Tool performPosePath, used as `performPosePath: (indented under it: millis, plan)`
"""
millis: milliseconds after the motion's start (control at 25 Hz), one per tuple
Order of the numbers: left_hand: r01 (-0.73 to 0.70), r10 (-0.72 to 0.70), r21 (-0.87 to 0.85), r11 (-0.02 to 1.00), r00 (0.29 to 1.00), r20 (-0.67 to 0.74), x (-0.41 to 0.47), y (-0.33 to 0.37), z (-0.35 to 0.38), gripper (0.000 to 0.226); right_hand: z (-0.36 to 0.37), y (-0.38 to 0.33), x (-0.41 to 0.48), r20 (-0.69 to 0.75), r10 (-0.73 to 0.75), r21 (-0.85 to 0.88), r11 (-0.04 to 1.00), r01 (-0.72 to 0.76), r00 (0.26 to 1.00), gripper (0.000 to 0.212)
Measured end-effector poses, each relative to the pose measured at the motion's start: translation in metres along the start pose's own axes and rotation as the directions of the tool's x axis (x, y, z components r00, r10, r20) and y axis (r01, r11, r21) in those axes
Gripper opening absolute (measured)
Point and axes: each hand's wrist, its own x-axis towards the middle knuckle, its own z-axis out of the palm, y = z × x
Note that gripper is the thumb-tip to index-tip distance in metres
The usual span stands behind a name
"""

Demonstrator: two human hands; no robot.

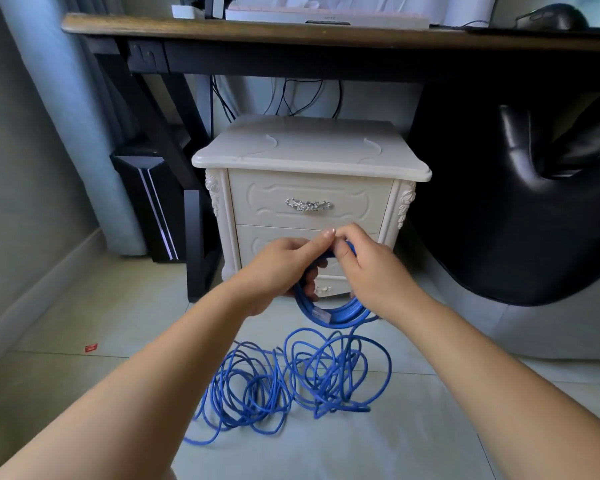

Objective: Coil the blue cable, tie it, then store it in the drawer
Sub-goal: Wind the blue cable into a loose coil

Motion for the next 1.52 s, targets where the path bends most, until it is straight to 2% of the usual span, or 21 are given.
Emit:
performPosePath:
  millis: [160,320,400,440,520,600,640,680,840,920,1000,1120,1240,1360,1440,1520]
  plan:
    - [0.054,-0.052,-0.017,0.998,0.994,0.099,-0.006,0.003,-0.005,0.056,-0.010,-0.016,-0.003,0.106,-0.085,-0.178,0.979,0.103,0.991,0.022]
    - [0.119,-0.118,0.003,0.993,0.980,0.162,-0.012,0.005,-0.009,0.056,-0.007,-0.023,-0.009,0.203,-0.093,-0.226,0.964,0.139,0.975,0.024]
    - [0.096,-0.103,0.056,0.994,0.986,0.133,-0.013,0.006,-0.007,0.053,0.000,-0.025,-0.011,0.226,-0.092,-0.208,0.968,0.140,0.970,0.029]
    - [0.064,-0.070,0.071,0.995,0.993,0.091,-0.013,0.006,-0.007,0.049,0.001,-0.024,-0.011,0.213,-0.083,-0.126,0.986,0.111,0.974,0.033]
    - [0.000,0.002,0.041,0.999,0.999,-0.034,-0.009,0.007,-0.005,0.046,0.000,-0.017,-0.007,0.180,-0.011,0.148,0.989,-0.016,0.984,0.036]
    - [-0.044,0.033,-0.060,0.997,0.984,-0.175,-0.005,0.008,-0.004,0.047,-0.003,-0.007,-0.002,0.210,0.108,0.413,0.891,-0.188,0.972,0.024]
    - [-0.068,0.041,-0.110,0.992,0.972,-0.231,-0.004,0.009,-0.002,0.047,-0.004,-0.001,0.000,0.238,0.173,0.490,0.828,-0.272,0.956,0.014]
    - [-0.095,0.052,-0.145,0.985,0.961,-0.273,-0.004,0.009,0.000,0.047,-0.004,0.002,0.000,0.268,0.223,0.540,0.771,-0.338,0.937,0.006]
    - [-0.154,0.047,-0.258,0.954,0.924,-0.379,-0.005,0.009,0.011,0.050,0.005,-0.003,-0.003,0.387,0.337,0.654,0.556,-0.513,0.858,0.008]
    - [-0.152,0.007,-0.337,0.929,0.919,-0.395,-0.003,0.007,0.015,0.052,0.006,-0.006,-0.003,0.359,0.362,0.708,0.495,-0.504,0.860,0.012]
    - [-0.138,-0.021,-0.422,0.896,0.936,-0.350,-0.001,0.006,0.020,0.053,0.007,-0.008,0.000,0.250,0.415,0.757,0.480,-0.444,0.875,0.016]
    - [-0.090,-0.007,-0.433,0.897,0.976,-0.218,0.000,0.004,0.021,0.052,0.004,-0.008,0.002,0.115,0.502,0.722,0.550,-0.420,0.857,0.028]
    - [-0.075,0.044,-0.299,0.951,0.993,-0.109,-0.003,0.003,0.007,0.046,-0.005,-0.004,0.001,0.060,0.446,0.501,0.760,-0.413,0.893,0.028]
    - [-0.129,0.129,-0.027,0.991,0.992,-0.016,-0.005,0.003,0.001,0.040,-0.011,-0.004,0.001,0.092,0.336,0.292,0.891,-0.348,0.937,0.023]
    - [-0.170,0.173,0.180,0.969,0.985,-0.004,-0.003,0.005,0.005,0.046,-0.013,-0.007,0.001,0.153,0.249,0.124,0.955,-0.268,0.956,0.022]
    - [-0.194,0.210,0.341,0.920,0.978,-0.010,0.000,0.005,0.010,0.050,-0.012,-0.010,0.001,0.183,0.208,0.031,0.976,-0.217,0.961,0.023]
